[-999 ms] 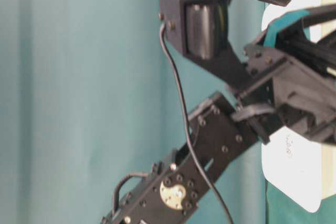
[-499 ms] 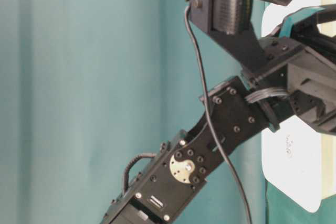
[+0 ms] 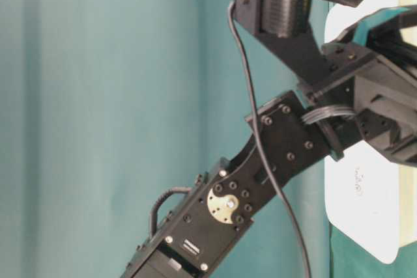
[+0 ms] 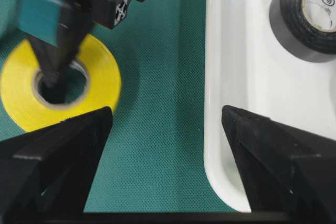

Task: Put the tape alternately from left to right into the white case.
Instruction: 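Close the left gripper on the yellow roll's rim and lift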

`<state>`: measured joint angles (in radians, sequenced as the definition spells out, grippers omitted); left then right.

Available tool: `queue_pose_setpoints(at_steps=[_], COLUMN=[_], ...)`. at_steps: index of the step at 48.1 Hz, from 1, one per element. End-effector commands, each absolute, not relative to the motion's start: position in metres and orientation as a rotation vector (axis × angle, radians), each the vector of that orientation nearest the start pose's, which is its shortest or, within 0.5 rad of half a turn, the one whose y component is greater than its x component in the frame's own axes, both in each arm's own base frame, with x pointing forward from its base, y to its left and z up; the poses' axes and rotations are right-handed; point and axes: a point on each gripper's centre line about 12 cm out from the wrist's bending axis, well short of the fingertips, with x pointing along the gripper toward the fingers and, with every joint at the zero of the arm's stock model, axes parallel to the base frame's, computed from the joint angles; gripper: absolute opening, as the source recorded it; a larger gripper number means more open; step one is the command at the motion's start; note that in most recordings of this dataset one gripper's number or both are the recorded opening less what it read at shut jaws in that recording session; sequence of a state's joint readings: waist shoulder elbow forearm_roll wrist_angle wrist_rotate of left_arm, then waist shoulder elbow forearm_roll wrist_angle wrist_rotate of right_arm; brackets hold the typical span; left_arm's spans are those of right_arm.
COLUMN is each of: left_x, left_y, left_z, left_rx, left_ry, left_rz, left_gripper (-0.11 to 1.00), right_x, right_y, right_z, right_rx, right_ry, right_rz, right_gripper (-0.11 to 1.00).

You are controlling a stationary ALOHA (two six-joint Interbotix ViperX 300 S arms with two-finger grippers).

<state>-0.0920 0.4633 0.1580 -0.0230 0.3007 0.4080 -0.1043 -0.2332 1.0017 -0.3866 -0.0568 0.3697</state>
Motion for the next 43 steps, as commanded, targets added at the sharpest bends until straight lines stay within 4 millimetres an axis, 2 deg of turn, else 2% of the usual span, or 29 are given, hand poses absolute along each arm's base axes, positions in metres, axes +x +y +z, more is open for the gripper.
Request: queue_pose_setpoints(at_steps=[1, 4, 6, 26, 43], left_x=[0.506, 0.505, 0.505, 0.502, 0.48], left_y=[-0.047, -0.047, -0.047, -0.048, -0.058], left_z=[0.116, 0.117, 0.116, 0.121, 0.158], left_rx=[0.401, 0.401, 0.404, 0.409, 0.419], left_ry=[0.849, 0.844, 0.844, 0.837, 0.782], left_rz=[-0.261, -0.261, -0.262, -0.264, -0.278], left_gripper=[0.51, 0.34, 0.27, 0.27, 0.27], right_x=[0.295, 0.295, 0.295, 0.295, 0.295], right_y=[-0.027, -0.027, -0.027, -0.027, -0.028], right_z=[0.155, 0.155, 0.155, 0.155, 0.155], right_rx=[0.031, 0.031, 0.031, 0.031, 0.032], right_ry=[0.682, 0.682, 0.681, 0.682, 0.68], right_rz=[-0.071, -0.071, -0.071, -0.071, -0.071], right_gripper=[0.83, 0.83, 0.83, 0.83, 0.83])
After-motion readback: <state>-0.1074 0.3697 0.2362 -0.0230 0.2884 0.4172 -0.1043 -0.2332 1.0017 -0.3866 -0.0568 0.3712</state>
